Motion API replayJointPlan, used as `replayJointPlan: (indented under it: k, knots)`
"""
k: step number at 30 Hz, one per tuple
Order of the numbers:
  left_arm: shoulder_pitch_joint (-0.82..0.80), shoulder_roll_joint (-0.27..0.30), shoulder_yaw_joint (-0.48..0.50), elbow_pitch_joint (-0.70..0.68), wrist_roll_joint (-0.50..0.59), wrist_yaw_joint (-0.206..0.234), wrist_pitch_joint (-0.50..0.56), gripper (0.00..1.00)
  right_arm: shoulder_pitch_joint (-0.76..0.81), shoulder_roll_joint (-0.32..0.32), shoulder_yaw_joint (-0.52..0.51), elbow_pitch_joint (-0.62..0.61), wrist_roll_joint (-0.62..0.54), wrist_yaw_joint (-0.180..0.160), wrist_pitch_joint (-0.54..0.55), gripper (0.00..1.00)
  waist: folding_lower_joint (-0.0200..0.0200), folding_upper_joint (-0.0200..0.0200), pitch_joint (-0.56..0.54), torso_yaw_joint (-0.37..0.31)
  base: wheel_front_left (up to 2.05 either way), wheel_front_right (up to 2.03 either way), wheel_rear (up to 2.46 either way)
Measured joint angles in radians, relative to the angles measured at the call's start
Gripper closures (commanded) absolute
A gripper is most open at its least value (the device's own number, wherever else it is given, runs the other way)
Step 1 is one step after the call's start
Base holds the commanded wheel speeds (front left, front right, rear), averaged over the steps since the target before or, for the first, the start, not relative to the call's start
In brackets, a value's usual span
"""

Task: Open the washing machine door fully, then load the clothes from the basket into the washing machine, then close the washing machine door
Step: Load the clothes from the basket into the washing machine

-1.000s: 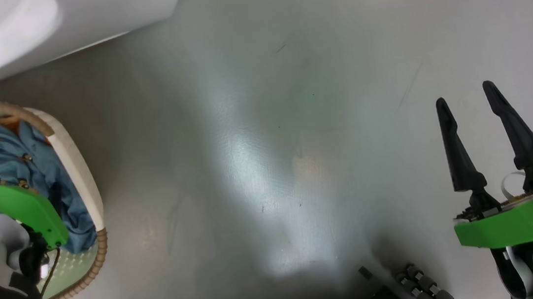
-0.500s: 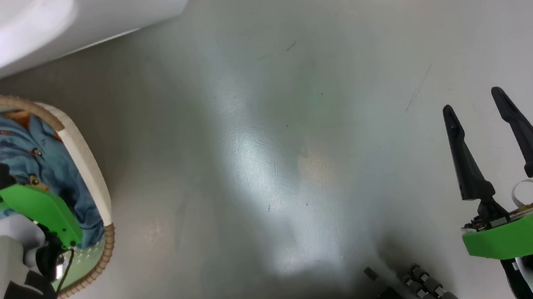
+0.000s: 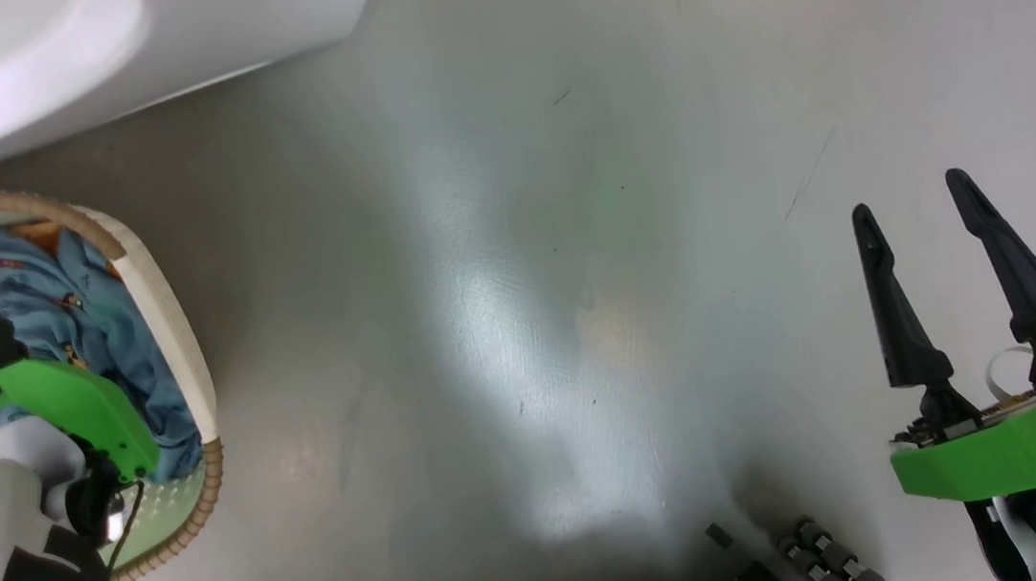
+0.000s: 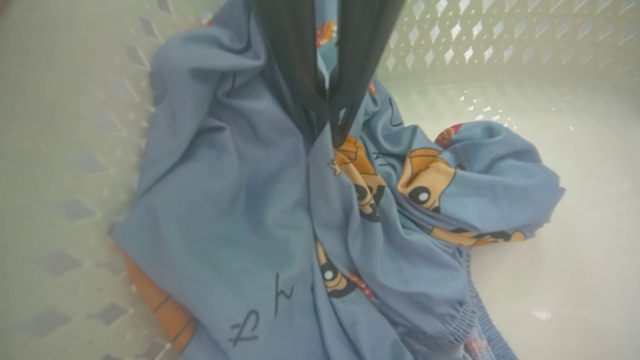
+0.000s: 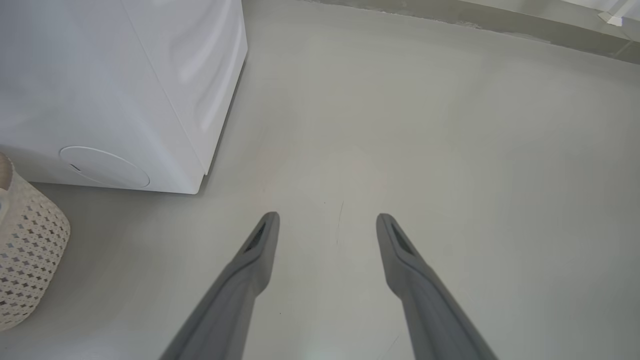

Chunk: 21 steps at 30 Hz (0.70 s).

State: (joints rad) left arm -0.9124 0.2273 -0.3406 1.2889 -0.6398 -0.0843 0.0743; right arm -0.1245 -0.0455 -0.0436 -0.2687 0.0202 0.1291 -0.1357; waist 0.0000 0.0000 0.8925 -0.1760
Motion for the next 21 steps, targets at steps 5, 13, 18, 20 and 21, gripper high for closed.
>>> replayJointPlan:
  k: [5,13,18,20,21]
  knots:
    - [0.000,0.011,-0.002,0.001,-0.005,-0.015,-0.026,1.00,-0.028,0.000,0.012,0.031,0.002,0.000,-0.021,0.00,0.0000,0.0000,-0.020,-0.004,0.00,0.00,0.00]
    - [0.015,0.016,-0.013,0.002,-0.012,-0.036,-0.072,1.00,-0.053,0.000,0.034,0.089,0.010,0.000,-0.035,0.00,0.0000,0.0000,-0.088,0.004,0.00,0.00,0.00]
    - [0.042,0.029,-0.035,-0.002,-0.012,-0.044,-0.124,1.00,-0.067,-0.001,0.042,0.119,0.017,0.000,-0.042,0.00,0.0000,0.0000,-0.141,0.014,0.00,0.00,0.00]
    - [0.054,0.031,-0.041,-0.014,-0.012,-0.044,-0.147,1.00,-0.067,-0.001,0.043,0.130,0.018,0.000,-0.042,0.00,0.0000,0.0000,-0.163,0.019,0.00,0.00,0.00]
    - [0.061,0.031,-0.045,-0.022,-0.016,-0.044,-0.156,1.00,-0.066,-0.001,0.044,0.135,0.018,0.000,-0.043,0.00,0.0000,0.0000,-0.174,0.023,0.00,0.00,0.00]
